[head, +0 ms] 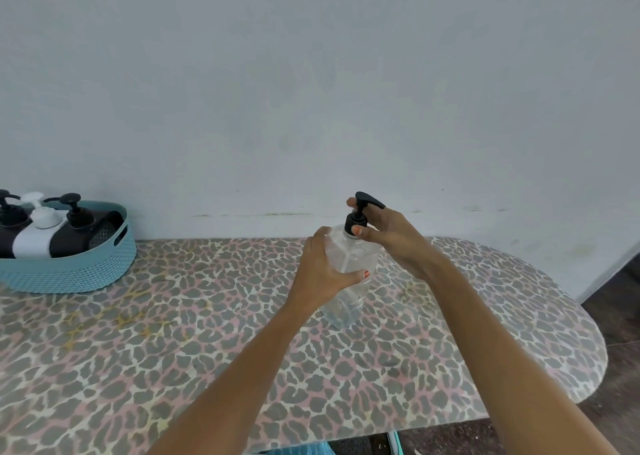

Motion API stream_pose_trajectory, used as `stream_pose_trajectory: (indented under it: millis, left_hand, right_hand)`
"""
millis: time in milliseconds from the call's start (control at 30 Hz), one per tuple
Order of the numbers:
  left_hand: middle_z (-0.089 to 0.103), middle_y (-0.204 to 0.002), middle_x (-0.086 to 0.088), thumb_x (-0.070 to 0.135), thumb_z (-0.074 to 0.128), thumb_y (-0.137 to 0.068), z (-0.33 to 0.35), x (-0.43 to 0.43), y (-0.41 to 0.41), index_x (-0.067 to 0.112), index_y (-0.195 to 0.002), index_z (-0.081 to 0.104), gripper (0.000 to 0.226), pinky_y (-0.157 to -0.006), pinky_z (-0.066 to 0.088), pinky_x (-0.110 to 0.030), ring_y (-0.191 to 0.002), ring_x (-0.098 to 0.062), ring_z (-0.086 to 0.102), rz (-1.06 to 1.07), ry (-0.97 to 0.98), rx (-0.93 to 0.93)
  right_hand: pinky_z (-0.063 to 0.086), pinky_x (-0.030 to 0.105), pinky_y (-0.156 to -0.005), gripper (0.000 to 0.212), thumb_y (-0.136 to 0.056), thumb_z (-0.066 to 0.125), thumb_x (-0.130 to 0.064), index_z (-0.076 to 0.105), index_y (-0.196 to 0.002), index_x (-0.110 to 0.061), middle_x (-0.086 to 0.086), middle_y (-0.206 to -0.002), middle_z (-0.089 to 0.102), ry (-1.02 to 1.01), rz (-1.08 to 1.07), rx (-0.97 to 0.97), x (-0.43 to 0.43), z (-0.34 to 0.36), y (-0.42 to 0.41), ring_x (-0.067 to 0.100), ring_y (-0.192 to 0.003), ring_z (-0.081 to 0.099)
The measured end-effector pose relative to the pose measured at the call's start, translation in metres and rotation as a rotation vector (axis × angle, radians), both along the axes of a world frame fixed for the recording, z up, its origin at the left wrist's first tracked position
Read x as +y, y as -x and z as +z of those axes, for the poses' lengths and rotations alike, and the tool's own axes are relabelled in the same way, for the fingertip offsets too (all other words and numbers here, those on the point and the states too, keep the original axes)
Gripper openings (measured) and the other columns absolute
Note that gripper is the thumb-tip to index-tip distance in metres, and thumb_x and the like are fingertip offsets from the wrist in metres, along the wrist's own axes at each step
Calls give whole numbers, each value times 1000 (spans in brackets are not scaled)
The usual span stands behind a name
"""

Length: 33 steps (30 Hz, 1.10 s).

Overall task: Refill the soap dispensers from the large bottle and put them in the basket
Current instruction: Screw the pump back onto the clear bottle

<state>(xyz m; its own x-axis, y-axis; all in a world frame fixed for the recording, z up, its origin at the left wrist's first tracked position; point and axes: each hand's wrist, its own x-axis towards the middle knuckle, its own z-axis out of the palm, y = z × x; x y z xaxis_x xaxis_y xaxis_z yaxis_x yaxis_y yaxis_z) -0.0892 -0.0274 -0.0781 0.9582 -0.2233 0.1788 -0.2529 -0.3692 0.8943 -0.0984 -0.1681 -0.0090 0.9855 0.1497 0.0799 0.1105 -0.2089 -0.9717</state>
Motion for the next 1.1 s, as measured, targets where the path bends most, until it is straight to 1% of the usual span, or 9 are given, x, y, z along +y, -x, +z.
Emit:
stream_pose_trajectory:
  millis: [100, 167, 233, 333, 433, 633, 800, 967, 1100]
  left_hand:
    - [35, -137, -3, 32, 81, -64, 0, 1, -2, 19, -138, 25, 94, -96, 33, -23, -126, -16, 37, -9, -3, 7]
    - [39, -133, -3, 32, 82, -62, -2, -2, -2, 18, -134, 30, 90, -94, 36, -24, -122, -17, 40, 12, 1, -24]
    - [41, -129, -1, 31, 82, -61, -3, -3, -2, 18, -133, 33, 89, -92, 37, -25, -120, -15, 41, 21, 10, -40]
    - [39, -133, 6, 34, 83, -60, -3, 0, -7, 22, -137, 29, 95, -102, 36, -29, -123, -10, 38, -56, 17, 20]
    - [45, -136, 2, 34, 84, -58, -6, 6, -17, 24, -136, 32, 95, -101, 36, -29, -126, -13, 41, -151, 3, 65]
    - [54, -118, 2, 34, 82, -59, -10, -6, -11, 22, -124, 42, 77, -89, 44, -28, -110, -14, 50, 27, 38, -73]
    - [55, -117, 3, 39, 81, -59, -9, -5, -11, 22, -126, 39, 80, -86, 43, -26, -108, -12, 50, 46, 5, -98]
    - [50, -135, 10, 43, 81, -57, -1, 17, -19, 33, -135, 35, 91, -104, 41, -36, -125, -9, 45, -219, 35, 89]
    - [48, -132, 17, 22, 76, -71, 4, 25, -18, 35, -134, 37, 75, -94, 40, -15, -126, -5, 43, -321, 116, 149]
  right_hand:
    - [49, 22, -86, 35, -80, 60, 11, 60, -101, -17, -3, -106, 64, -45, -47, -11, -4, 0, -2, 4, -95, 63]
    - [47, 26, -84, 32, -74, 69, 6, 63, -98, -15, -4, -94, 66, 13, -177, -37, 2, -3, -5, 4, -83, 65]
    - [45, 27, -85, 35, -74, 72, -5, 61, -106, -14, -1, -97, 64, 130, -249, -40, 5, -5, -7, 13, -89, 62]
    - [46, 22, -89, 36, -80, 66, -3, 57, -114, -12, -4, -108, 59, 122, -69, 4, -4, 0, -5, 12, -104, 57]
    - [50, 15, -81, 32, -80, 62, 5, 61, -109, -8, -7, -110, 62, 46, 67, 12, -10, 2, -3, 1, -99, 61]
    - [50, 10, -67, 32, -73, 64, 16, 63, -100, -1, 0, -83, 66, -92, -214, -67, 9, -8, -9, -4, -70, 65]
    - [51, 22, -79, 34, -73, 65, 12, 61, -102, -5, 2, -86, 67, -53, -315, -106, 20, -13, -8, 13, -82, 64]
    - [45, 12, -85, 83, -69, 75, -12, 33, -140, -20, -12, -127, 50, 13, 56, 54, -10, -22, -11, -2, -117, 49]
    - [44, 20, -96, 111, -64, 78, 0, 7, -143, -33, -15, -134, 37, 112, 199, 156, -16, -47, -6, 7, -125, 40]
